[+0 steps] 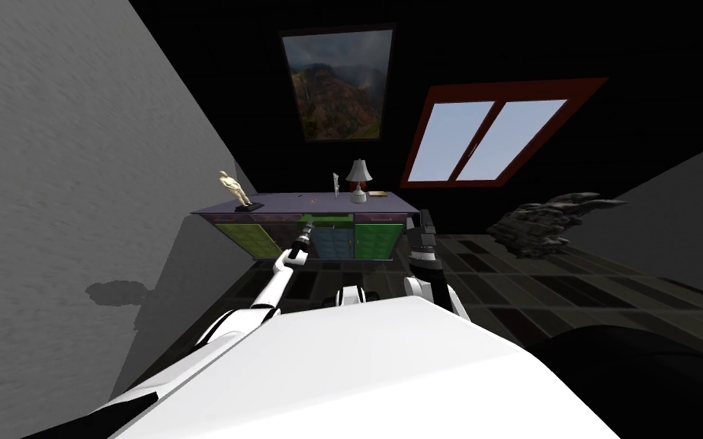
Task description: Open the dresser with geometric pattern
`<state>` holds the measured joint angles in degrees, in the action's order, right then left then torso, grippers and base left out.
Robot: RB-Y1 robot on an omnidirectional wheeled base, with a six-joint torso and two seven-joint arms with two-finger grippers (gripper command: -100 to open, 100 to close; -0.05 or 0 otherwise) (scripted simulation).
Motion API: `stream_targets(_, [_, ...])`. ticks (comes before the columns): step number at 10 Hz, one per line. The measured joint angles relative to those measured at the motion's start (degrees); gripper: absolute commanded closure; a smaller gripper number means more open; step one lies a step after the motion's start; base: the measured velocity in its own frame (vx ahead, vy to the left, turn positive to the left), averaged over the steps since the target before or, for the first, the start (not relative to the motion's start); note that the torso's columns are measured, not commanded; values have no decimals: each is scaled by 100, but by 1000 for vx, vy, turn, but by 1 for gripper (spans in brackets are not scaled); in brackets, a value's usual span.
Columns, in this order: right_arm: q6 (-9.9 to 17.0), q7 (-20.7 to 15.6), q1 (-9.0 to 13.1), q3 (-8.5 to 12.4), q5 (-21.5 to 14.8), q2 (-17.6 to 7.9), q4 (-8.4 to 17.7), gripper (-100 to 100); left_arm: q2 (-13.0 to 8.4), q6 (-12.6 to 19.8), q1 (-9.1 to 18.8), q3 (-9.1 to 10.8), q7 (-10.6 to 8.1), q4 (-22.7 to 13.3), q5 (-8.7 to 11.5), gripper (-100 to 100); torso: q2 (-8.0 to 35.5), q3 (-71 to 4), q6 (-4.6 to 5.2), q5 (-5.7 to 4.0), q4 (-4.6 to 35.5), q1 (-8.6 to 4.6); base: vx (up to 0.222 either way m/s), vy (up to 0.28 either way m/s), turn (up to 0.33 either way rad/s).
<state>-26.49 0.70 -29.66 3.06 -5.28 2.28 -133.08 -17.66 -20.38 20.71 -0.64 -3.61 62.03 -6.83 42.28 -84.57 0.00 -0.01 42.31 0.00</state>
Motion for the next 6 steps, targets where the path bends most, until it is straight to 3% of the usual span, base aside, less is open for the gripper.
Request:
stream_targets(1, [0, 0, 0, 0, 0, 0, 0, 0, -5, 41, 0, -2, -11, 17, 1, 0, -4, -1, 1, -1, -1, -3, -8, 0, 5])
stream_targets(6, [0, 0, -1, 0, 0, 0, 0, 0, -3, 38, -7, -3, -11, 13, 1, 0, -1, 0, 1, 1, -3, 0, 0, 0, 0])
